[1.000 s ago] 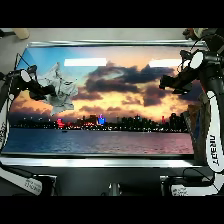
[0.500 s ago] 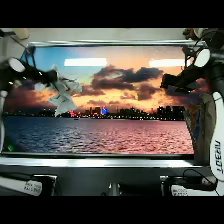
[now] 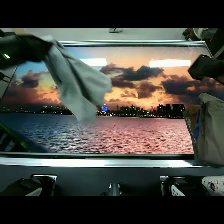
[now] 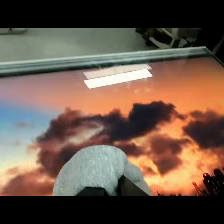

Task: Fold the shirts.

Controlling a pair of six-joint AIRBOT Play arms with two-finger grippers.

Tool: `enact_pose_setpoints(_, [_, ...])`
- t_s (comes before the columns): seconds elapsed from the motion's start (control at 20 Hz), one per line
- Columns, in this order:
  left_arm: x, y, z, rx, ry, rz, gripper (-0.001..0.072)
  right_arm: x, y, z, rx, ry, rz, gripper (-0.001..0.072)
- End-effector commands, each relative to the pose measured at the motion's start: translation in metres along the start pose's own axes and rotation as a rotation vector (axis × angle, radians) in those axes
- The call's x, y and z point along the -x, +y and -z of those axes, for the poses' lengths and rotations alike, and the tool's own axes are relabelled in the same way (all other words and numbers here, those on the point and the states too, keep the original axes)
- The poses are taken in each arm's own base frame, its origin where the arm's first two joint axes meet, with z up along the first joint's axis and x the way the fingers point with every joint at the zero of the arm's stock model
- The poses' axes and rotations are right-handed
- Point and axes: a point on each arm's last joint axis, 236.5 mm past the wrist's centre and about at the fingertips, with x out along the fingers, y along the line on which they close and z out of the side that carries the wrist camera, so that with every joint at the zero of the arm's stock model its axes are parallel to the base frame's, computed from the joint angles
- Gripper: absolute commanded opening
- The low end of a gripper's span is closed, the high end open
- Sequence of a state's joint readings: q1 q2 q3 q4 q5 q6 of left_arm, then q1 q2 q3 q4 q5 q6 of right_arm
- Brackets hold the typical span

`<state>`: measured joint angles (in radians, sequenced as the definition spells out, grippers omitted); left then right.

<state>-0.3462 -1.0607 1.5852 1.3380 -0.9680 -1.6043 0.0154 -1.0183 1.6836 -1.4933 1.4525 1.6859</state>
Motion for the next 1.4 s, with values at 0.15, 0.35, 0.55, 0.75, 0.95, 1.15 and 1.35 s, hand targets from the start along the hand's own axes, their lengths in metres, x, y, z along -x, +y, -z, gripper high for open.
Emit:
enact_pose_setpoints(0.15, [-0.108,-0.030,0.217,0.206,0.393,0.003,0.0027,0.007,-0.013,0.075,-0.030,0.274,0.055,0.0673])
enact_pose_setpoints(0.35, [-0.133,-0.026,0.323,0.265,0.668,-0.058,0.0027,-0.078,-0.007,0.119,-0.067,0.474,0.002,0.0673])
enact_pose_setpoints(0.55, [-0.122,-0.008,0.314,0.201,0.694,-0.060,0.0607,-0.153,0.037,0.186,-0.162,0.709,-0.212,0.0676])
enact_pose_setpoints(0.75, [-0.072,0.040,0.287,0.074,0.782,-0.065,0.0720,-0.204,0.061,0.210,-0.256,0.807,-0.326,0.0676])
enact_pose_setpoints(0.95, [-0.040,0.099,0.316,0.222,0.886,-0.164,0.0720,-0.245,0.081,0.229,-0.293,0.845,-0.378,0.0675])
enact_pose_setpoints(1.15, [-0.057,0.090,0.366,0.440,0.893,-0.115,0.0716,-0.278,0.106,0.246,-0.235,0.815,-0.383,0.0677])
enact_pose_setpoints(1.35, [-0.083,0.070,0.384,0.502,0.878,-0.048,0.0603,-0.293,0.131,0.247,-0.234,0.772,-0.423,0.0699])
